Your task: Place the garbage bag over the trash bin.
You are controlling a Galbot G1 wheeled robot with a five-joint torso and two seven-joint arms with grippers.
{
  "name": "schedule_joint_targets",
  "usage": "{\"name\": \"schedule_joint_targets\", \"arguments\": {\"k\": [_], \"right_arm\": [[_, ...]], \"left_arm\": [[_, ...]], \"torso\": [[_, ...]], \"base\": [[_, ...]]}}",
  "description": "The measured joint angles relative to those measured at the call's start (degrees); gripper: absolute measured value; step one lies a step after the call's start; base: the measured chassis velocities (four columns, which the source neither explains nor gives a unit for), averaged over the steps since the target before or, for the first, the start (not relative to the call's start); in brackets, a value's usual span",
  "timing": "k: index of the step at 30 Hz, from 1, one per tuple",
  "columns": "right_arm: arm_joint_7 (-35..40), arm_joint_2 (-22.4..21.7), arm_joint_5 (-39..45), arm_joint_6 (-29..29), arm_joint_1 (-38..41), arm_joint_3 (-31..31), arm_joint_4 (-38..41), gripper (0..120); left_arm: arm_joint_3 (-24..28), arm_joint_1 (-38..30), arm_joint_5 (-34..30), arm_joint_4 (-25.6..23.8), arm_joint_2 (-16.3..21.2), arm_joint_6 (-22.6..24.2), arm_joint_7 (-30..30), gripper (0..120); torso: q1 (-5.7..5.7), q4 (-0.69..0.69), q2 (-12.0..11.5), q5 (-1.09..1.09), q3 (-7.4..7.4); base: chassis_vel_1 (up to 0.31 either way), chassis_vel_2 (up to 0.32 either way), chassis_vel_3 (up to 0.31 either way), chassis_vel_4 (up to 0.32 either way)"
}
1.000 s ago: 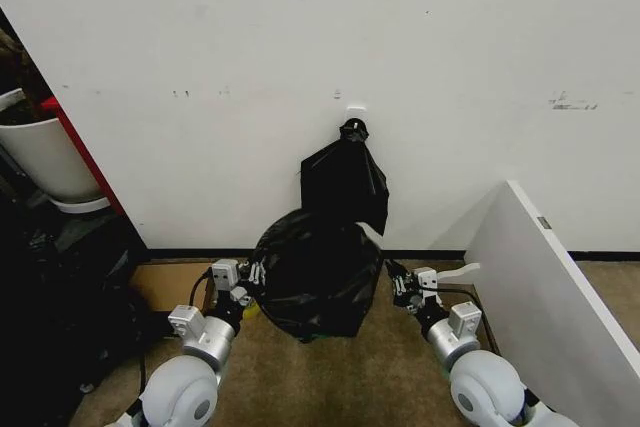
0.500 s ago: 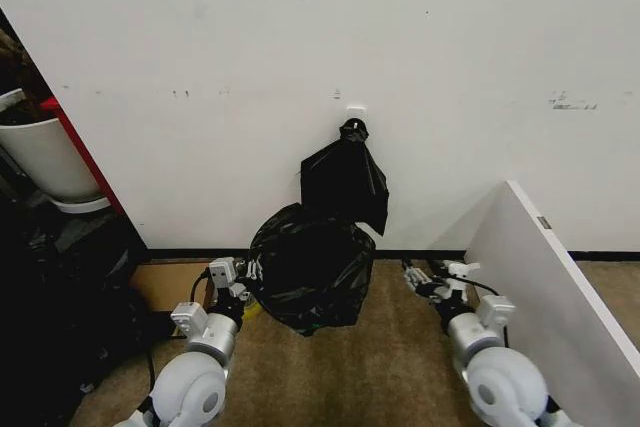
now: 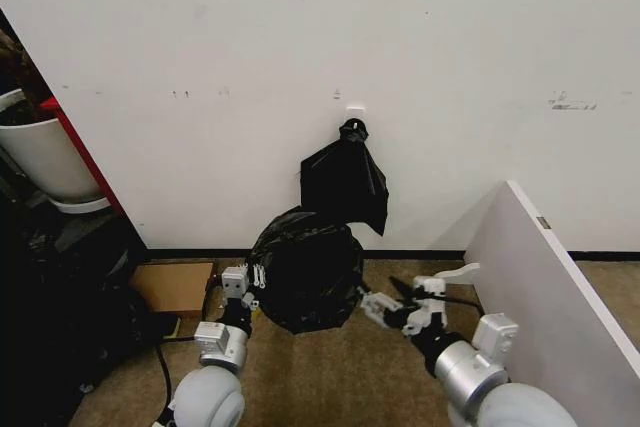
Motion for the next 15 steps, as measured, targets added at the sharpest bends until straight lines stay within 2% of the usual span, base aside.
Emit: {"name": "schedule_joint_targets", "arguments": {"k": [4, 7, 11, 12, 13, 15], "right_arm": [[2.66, -0.72, 0.95, -1.65, 2.95, -2.38, -2.12, 49], [3.78, -0.35, 0.83, -1.93, 4.63, -3.91, -3.37, 42], [6.18, 0.98, 0.05, -2.68, 10.13, -9.33, -7.71, 24], [6.48, 1.23, -0.02, -2.81, 10.8, -9.9, -8.29, 24], [7.43, 2.03, -0.1, -3.34, 12.56, -11.34, -9.82, 15], [7.66, 2.2, -0.12, -3.45, 12.91, -11.61, -10.19, 14]], "left_arm": [[2.48, -1.69, 2.87, 1.29, 0.02, -0.66, 0.26, 4], [3.68, -1.94, 3.65, 1.61, -0.05, -0.75, 0.44, 4], [6.05, -2.4, 5.9, 2.43, -0.73, -1.11, 0.77, 4], [6.23, -2.44, 6.05, 2.49, -0.83, -1.11, 0.78, 4], [6.73, -2.57, 6.44, 2.62, -1.17, -1.11, 0.8, 4], [6.83, -2.59, 6.51, 2.63, -1.27, -1.11, 0.81, 4]], "torso": [[0.0, -0.02, 0.0, 0.01, 0.0], [0.0, -0.02, 0.0, 0.01, 0.01], [0.0, -0.01, 0.0, 0.01, 0.01], [0.0, 0.0, 0.0, 0.02, 0.01], [0.0, 0.0, 0.0, 0.01, 0.01], [0.0, 0.0, 0.0, 0.01, 0.01]], "base": [[0.0, 0.0, 0.0, 0.0], [0.0, 0.0, 0.0, 0.0], [0.0, 0.0, 0.0, 0.0], [0.0, 0.0, 0.0, 0.0], [0.0, 0.0, 0.0, 0.0], [0.0, 0.0, 0.0, 0.0]]}}
